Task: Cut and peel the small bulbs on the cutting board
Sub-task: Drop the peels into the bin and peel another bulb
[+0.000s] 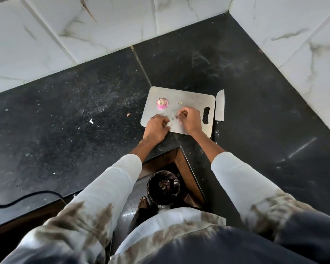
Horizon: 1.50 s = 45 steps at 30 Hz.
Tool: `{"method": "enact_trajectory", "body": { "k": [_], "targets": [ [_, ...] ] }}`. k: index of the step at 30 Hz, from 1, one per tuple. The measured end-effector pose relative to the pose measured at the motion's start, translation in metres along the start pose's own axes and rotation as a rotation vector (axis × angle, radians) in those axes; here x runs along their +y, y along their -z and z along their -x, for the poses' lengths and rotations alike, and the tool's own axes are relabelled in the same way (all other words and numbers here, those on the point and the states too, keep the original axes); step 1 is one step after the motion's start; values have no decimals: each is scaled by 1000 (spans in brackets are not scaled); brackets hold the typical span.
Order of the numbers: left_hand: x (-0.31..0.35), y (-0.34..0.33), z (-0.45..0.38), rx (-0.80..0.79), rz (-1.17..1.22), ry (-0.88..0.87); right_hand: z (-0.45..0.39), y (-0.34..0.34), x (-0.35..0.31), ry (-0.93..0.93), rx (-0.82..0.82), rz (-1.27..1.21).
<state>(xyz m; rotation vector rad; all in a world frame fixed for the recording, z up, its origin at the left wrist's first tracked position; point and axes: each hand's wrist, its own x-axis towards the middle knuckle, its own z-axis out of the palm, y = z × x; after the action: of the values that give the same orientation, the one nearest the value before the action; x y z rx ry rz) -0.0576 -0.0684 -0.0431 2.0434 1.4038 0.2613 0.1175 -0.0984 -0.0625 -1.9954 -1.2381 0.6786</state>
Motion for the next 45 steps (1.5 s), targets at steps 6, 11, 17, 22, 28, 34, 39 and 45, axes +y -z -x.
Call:
{"method": "enact_trajectory", "body": {
  "k": [6,11,17,22,28,34,39,45],
  "targets": [
    [8,-4,-2,9,-2,23,-25,8,3,130,-15,143],
    [8,-5,-6,-3,22,41,-25,9,5,293,-167,390],
    [0,-7,-9,19,123,81,5,3,4,336,-183,255],
    [-2,-7,-10,15,177,94,8,14,3,164,-89,147],
    [-3,-3,-7,2,182,74,15,3,-5,283,-252,293],
    [-3,2,-8,-50,186,76,18,4,-5,182,-47,166],
    [-4,2,-9,-53,198,82,24,1,-2,114,-152,204],
    [-6,3,-9,-53,196,70,28,-17,-13,186,-56,251]
  ]
}}
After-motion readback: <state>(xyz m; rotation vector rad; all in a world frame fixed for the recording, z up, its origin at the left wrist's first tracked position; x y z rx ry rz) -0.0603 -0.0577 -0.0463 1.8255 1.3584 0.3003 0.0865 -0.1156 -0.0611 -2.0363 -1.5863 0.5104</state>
